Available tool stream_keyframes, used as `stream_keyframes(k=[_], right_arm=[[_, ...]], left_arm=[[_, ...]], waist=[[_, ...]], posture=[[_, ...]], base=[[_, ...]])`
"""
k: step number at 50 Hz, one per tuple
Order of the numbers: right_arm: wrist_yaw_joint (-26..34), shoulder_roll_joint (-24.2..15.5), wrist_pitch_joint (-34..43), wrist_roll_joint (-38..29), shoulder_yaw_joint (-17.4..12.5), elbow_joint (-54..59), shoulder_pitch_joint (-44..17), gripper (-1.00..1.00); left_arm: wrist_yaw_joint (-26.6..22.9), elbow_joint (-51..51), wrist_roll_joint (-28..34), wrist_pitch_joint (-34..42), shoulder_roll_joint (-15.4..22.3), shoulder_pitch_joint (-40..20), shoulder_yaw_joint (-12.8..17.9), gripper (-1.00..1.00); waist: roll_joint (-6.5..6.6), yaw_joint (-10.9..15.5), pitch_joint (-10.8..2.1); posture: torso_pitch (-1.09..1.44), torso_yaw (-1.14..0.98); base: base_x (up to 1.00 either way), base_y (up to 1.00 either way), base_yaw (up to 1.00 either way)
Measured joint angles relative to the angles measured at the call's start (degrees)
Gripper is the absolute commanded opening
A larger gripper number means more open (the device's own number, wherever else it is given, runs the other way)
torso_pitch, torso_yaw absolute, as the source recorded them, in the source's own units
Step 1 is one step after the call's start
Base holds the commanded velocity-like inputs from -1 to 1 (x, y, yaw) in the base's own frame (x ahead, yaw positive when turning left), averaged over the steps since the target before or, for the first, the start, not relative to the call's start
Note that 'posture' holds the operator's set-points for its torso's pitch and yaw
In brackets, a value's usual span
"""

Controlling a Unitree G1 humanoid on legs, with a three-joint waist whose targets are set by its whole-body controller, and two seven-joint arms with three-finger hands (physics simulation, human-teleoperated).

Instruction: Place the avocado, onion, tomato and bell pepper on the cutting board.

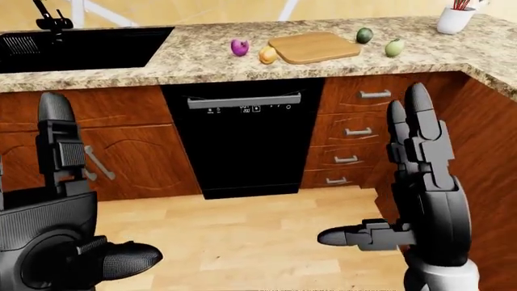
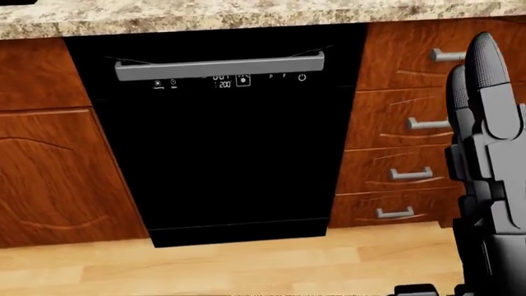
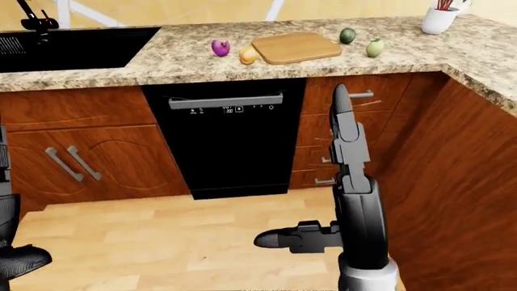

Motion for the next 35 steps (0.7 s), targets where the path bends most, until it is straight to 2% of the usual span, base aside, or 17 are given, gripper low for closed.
stream_keyframes(k=[2,4,5,6,8,10,14,17,18,19,21,23,27,29,30,32,35], right_arm=[[0.0,0.0,-0.3,0.1,0.1,-0.5,-0.1,1.00],[0.1,0.0,-0.6,0.2,0.1,-0.7,-0.1,1.00],[0.0,-0.2,-0.7,0.2,-0.2,-0.6,-0.1,1.00],[-0.1,-0.4,-0.6,0.2,-0.6,-0.2,-0.1,1.00],[-0.3,-0.3,-0.1,0.1,-0.9,0.7,0.4,1.00],[-0.2,-0.3,0.3,0.0,-0.7,0.9,0.3,1.00],[-0.1,-0.3,-0.1,0.1,-0.2,0.1,0.1,1.00],[-0.1,-0.2,-0.3,0.0,0.1,-0.2,-0.1,1.00],[0.0,0.0,-0.4,0.0,0.6,0.1,-0.1,1.00],[0.1,0.0,-0.3,-0.1,0.8,0.5,0.2,1.00],[0.4,-0.1,0.1,-0.1,0.9,1.0,0.3,1.00],[0.4,-0.2,0.3,-0.1,0.7,0.8,0.2,1.00],[0.1,-0.2,-0.4,-0.1,1.0,0.5,-0.1,1.00],[0.2,-0.2,-0.7,0.0,1.0,0.6,-0.1,1.00],[0.1,-0.5,-0.7,0.0,0.6,0.7,-0.1,1.00],[-0.1,-0.5,-0.3,-0.1,-0.1,1.5,0.2,1.00],[-0.2,-0.4,0.1,-0.2,0.0,1.6,0.4,1.00]], left_arm=[[-0.1,-0.2,0.2,-0.6,0.1,0.2,-0.2,1.00],[-0.2,-0.3,0.4,-1.1,0.3,0.5,-0.4,1.00],[-0.4,-0.3,0.4,-1.2,0.1,0.5,-0.8,1.00],[-0.5,-0.2,0.5,-1.2,-0.1,0.6,-1.4,1.00],[-0.7,0.1,0.5,-1.1,0.2,0.9,-2.0,1.00],[-0.7,0.1,0.5,-1.3,0.4,1.1,-1.7,1.00],[-0.6,-0.6,0.6,-2.0,0.6,0.9,-1.3,1.00],[-0.7,-0.8,0.5,-2.1,0.7,0.7,-1.0,1.00],[-0.7,-0.4,0.5,-2.1,0.6,0.7,-0.8,1.00],[-0.6,0.1,0.5,-2.1,0.5,0.8,-0.9,1.00],[-0.5,0.6,0.5,-1.9,0.3,1.3,-1.2,1.00],[-0.6,0.4,0.5,-1.9,0.5,1.3,-1.3,1.00],[-1.0,-0.2,0.9,-2.5,0.4,1.3,-1.5,1.00],[-1.2,-0.2,1.3,-2.9,0.4,1.6,-2.0,1.00],[-1.4,-0.3,1.4,-2.9,0.2,1.6,-2.4,1.00],[-1.7,0.1,1.4,-2.6,0.0,1.6,-3.1,1.00],[-1.6,0.2,1.3,-2.4,0.1,1.8,-2.4,1.00]], waist=[[-1.59,0.1,0.21],[-3.74,0.0,-0.13],[-4.01,-0.5,-0.51],[-3.29,-0.9,-0.16],[-2.96,-1.2,0.14],[-2.10,-1.0,0.27],[0.38,-0.6,0.92],[2.87,-0.5,0.62],[2.06,0.1,1.02],[1.87,0.2,1.12],[1.99,0.1,0.54],[1.26,-0.1,0.07],[-1.75,-0.1,0.28],[-3.94,-0.2,-0.12],[-4.01,-0.7,-0.45],[-3.45,-1.1,0.01],[-2.48,-1.0,0.10]], posture=[[0.00,0.00],[0.00,0.00],[0.00,0.00],[0.00,0.00],[0.00,0.00],[0.00,0.00],[0.00,0.00],[0.00,0.00],[0.00,0.00],[0.00,0.00],[0.00,0.00],[0.00,0.00],[0.00,0.00],[0.00,0.00],[0.00,0.00],[0.00,0.00],[0.00,0.00]], base=[[0.00,-0.17,0.00],[0.00,-0.17,0.00],[0.00,-0.17,0.00],[0.00,-0.17,0.00],[0.00,-0.18,0.00],[0.00,-0.17,0.00],[0.00,-0.17,0.00],[0.00,-0.17,0.00],[0.00,-0.16,0.00],[0.00,-0.17,0.00],[0.00,-0.18,0.00],[0.00,-0.17,0.00],[0.00,-0.18,0.00],[0.00,-0.18,0.00],[0.00,-0.17,0.00],[0.00,-0.17,0.00],[0.00,-0.17,0.00]])
